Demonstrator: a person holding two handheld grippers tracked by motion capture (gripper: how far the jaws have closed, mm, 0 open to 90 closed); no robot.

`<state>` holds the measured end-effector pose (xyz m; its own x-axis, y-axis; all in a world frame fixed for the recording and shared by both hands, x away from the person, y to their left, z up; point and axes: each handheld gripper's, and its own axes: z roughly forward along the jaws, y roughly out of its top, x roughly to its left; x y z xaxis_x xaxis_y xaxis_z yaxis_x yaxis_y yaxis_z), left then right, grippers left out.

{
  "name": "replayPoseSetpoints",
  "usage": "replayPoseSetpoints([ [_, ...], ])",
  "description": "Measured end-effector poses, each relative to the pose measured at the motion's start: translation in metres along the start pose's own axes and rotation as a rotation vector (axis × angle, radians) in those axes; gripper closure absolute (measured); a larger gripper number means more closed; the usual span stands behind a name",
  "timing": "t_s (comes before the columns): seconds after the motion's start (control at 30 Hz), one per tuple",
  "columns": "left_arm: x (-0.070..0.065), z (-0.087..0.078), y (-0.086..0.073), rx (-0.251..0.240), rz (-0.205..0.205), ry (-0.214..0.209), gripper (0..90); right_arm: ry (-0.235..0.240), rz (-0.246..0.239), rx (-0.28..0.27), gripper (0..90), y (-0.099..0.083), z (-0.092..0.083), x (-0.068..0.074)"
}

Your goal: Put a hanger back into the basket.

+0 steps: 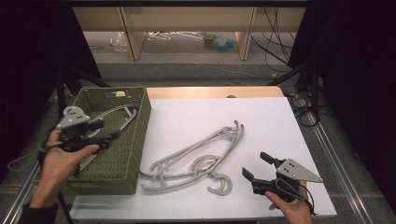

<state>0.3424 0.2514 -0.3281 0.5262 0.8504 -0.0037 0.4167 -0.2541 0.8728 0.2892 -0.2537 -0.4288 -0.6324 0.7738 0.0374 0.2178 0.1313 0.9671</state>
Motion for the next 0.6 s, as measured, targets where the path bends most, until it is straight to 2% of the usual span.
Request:
replayPoseSetpoints([
  [0.07,-0.028,0.011,0.002,-0.004,0.034,-0.070,31.2,0.002,0.001,-0.003,16.2,0.001,0.000,0.000],
  [0.13,-0.049,0.021,0.000,0.015,0.071,-0.128,31.2,0.000,0.000,-0.006,16.2,0.001,-0.001,0.000],
  [0.2,-0.074,0.032,-0.004,0.054,0.145,-0.177,31.1,0.002,0.000,-0.002,16.2,0.000,-0.001,0.000],
  [0.23,-0.085,0.038,-0.007,0.069,0.164,-0.194,31.1,0.004,-0.001,-0.004,16.2,0.001,-0.001,0.000],
  [0.27,-0.085,0.038,-0.007,0.069,0.164,-0.194,31.1,0.004,-0.001,-0.004,16.2,0.001,-0.001,0.000],
  [0.3,-0.104,0.049,-0.014,0.096,0.216,-0.216,31.1,0.007,-0.002,-0.004,16.2,0.001,-0.001,0.000],
  [0.33,-0.104,0.049,-0.014,0.096,0.216,-0.216,31.1,0.007,-0.002,-0.004,16.2,0.001,-0.001,0.000],
  [0.37,-0.112,0.056,-0.019,0.114,0.253,-0.237,31.2,0.011,0.004,0.004,16.2,0.001,-0.001,0.001],
  [0.4,-0.119,0.060,-0.023,0.118,0.242,-0.239,31.2,0.008,-0.004,-0.004,16.2,0.001,-0.001,0.000],
  [0.43,-0.129,0.070,-0.031,0.141,0.269,-0.258,31.3,0.009,-0.004,-0.003,16.2,0.001,-0.001,0.000],
  [0.5,-0.139,0.081,-0.042,0.174,0.254,-0.277,31.4,0.011,-0.005,-0.001,16.2,0.001,-0.001,0.001],
  [0.53,-0.143,0.085,-0.046,0.182,0.245,-0.284,31.4,0.011,-0.005,0.000,16.2,0.001,-0.001,0.001],
  [0.6,-0.146,0.091,-0.052,0.198,0.256,-0.283,31.6,0.010,-0.004,-0.004,16.2,0.001,-0.001,0.000],
])
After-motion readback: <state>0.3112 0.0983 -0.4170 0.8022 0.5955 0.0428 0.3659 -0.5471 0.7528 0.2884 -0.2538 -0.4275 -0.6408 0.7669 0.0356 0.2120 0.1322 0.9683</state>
